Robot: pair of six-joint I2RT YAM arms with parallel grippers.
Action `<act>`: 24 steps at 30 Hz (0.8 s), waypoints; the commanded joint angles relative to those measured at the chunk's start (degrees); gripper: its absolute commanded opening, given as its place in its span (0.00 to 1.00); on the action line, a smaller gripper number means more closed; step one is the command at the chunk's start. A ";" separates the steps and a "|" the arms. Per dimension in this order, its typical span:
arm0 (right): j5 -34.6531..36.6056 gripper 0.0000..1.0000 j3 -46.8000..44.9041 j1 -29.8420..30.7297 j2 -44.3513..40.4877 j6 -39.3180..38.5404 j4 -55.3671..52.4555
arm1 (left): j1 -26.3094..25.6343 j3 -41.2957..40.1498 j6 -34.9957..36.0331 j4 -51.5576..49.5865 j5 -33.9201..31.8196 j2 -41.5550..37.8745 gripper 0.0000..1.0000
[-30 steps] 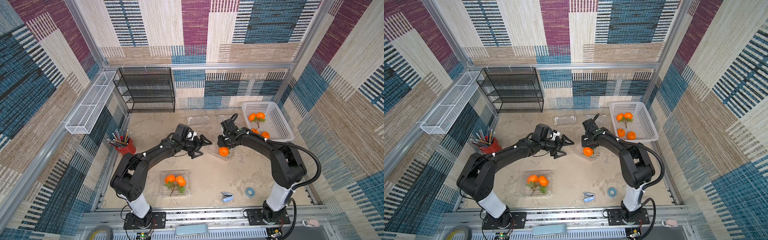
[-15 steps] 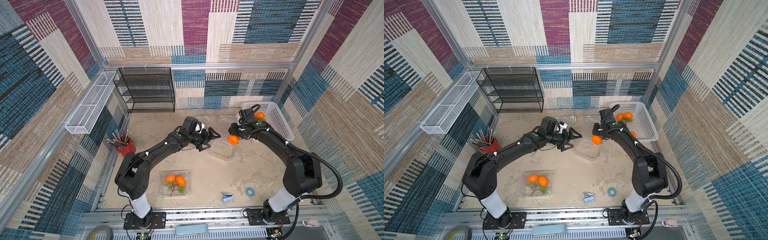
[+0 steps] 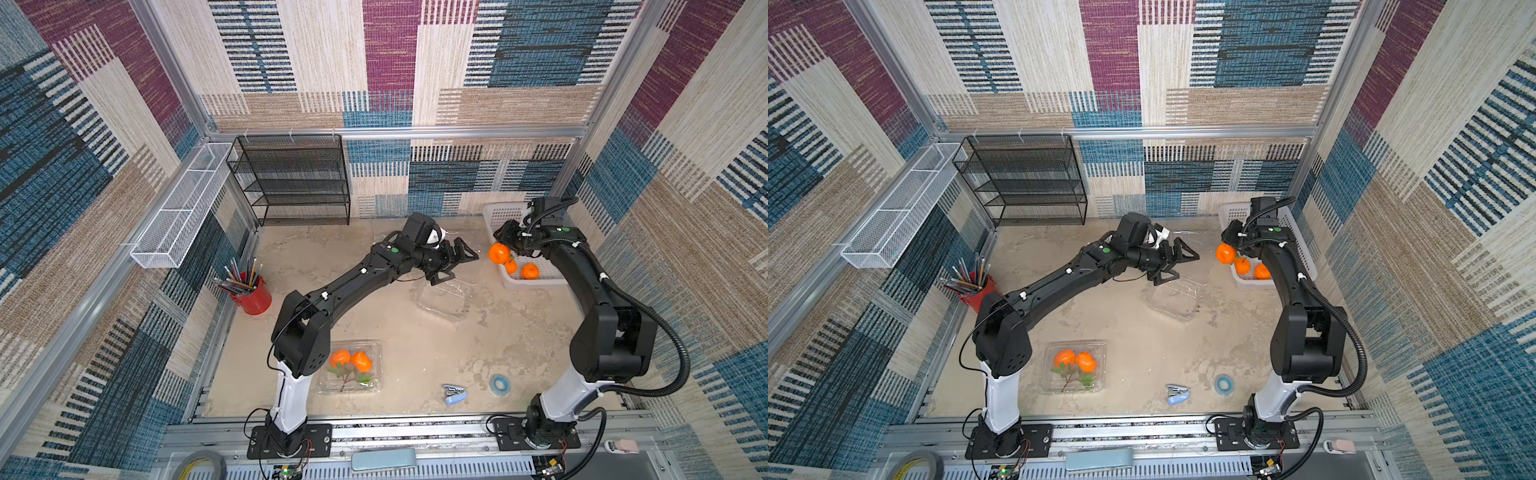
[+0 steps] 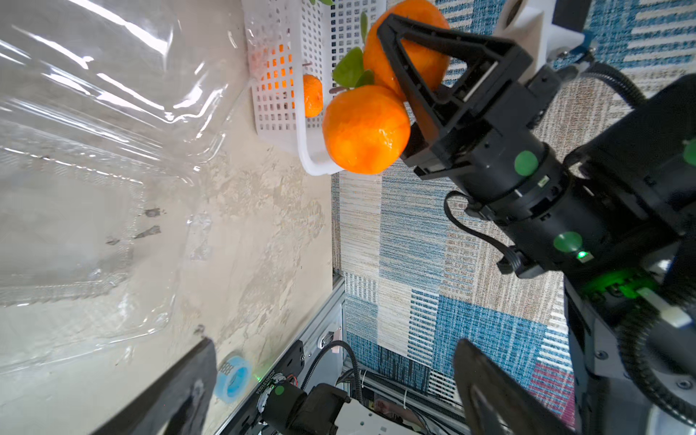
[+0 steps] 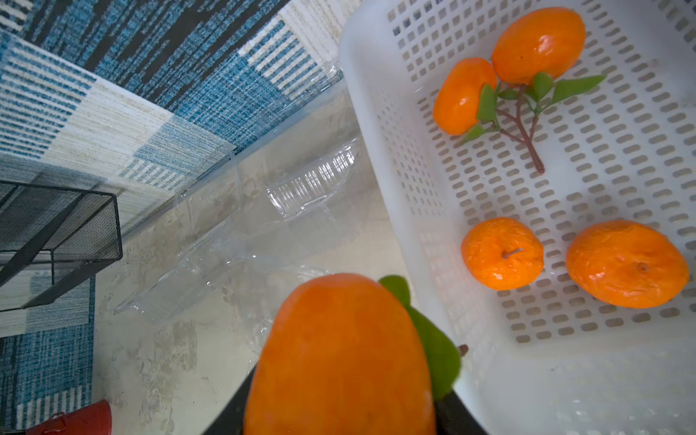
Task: Take oranges out of containers
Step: Place the orange in the basket.
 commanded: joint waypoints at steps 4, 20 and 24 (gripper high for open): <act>-5.05 0.49 3.98 -5.73 5.01 3.72 3.63 | -2.70 13.96 1.15 -7.77 -0.77 7.49 0.99; -2.59 0.51 19.57 -14.21 25.10 5.46 2.76 | -6.45 24.67 -0.61 -9.57 -4.39 15.04 0.99; -3.23 0.53 22.42 -14.27 29.28 5.66 2.19 | -6.47 24.94 -0.61 -9.26 -4.49 15.58 0.99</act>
